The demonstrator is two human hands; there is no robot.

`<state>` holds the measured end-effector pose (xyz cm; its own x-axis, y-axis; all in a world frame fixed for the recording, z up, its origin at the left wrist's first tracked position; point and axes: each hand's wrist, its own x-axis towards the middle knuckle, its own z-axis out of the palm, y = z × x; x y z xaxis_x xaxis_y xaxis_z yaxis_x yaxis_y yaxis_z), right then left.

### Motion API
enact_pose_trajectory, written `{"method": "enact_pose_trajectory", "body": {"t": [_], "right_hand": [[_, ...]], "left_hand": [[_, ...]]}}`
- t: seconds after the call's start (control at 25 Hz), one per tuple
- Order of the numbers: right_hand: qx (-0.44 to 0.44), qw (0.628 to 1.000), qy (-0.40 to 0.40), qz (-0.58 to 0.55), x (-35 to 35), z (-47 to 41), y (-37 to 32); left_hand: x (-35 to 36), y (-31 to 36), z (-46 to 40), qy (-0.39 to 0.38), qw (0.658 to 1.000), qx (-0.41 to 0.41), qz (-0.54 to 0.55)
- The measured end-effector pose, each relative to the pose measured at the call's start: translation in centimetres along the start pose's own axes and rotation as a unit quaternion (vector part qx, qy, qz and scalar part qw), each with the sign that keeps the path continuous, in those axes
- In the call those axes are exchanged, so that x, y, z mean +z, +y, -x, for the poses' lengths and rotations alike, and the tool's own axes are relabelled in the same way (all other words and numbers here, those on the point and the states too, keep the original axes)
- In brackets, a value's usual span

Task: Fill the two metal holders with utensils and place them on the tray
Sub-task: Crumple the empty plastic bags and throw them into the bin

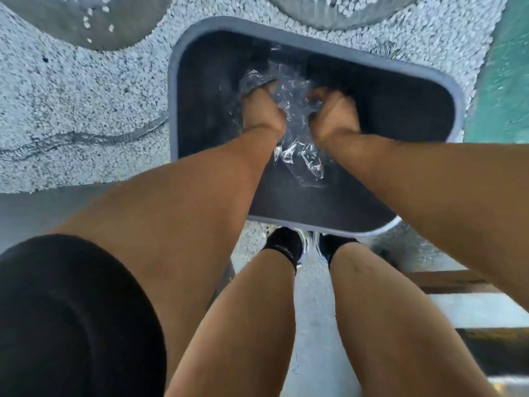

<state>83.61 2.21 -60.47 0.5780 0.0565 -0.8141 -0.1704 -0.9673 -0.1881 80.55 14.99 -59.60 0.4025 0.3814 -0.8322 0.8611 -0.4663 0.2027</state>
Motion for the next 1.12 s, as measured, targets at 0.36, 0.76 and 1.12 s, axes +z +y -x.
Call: {"method": "enact_pose_trajectory", "body": {"t": [0.36, 0.76, 1.12], "right_hand": [[0.043, 0.997, 0.022, -0.064, 1.2, 0.3, 0.6], [-0.05, 0.998, -0.04, 0.005, -6.6, 12.4, -1.2], [-0.042, 0.982, -0.175, 0.055, -15.6, 27.1, -2.0]], "left_hand": [[1.8, -0.8, -0.7, 0.013, 1.0, -0.005, -0.001], [-5.1, 1.4, 13.8, -0.032, 0.999, 0.008, -0.042], [-13.6, 4.2, 29.0, -0.136, 0.983, 0.025, -0.122]]}}
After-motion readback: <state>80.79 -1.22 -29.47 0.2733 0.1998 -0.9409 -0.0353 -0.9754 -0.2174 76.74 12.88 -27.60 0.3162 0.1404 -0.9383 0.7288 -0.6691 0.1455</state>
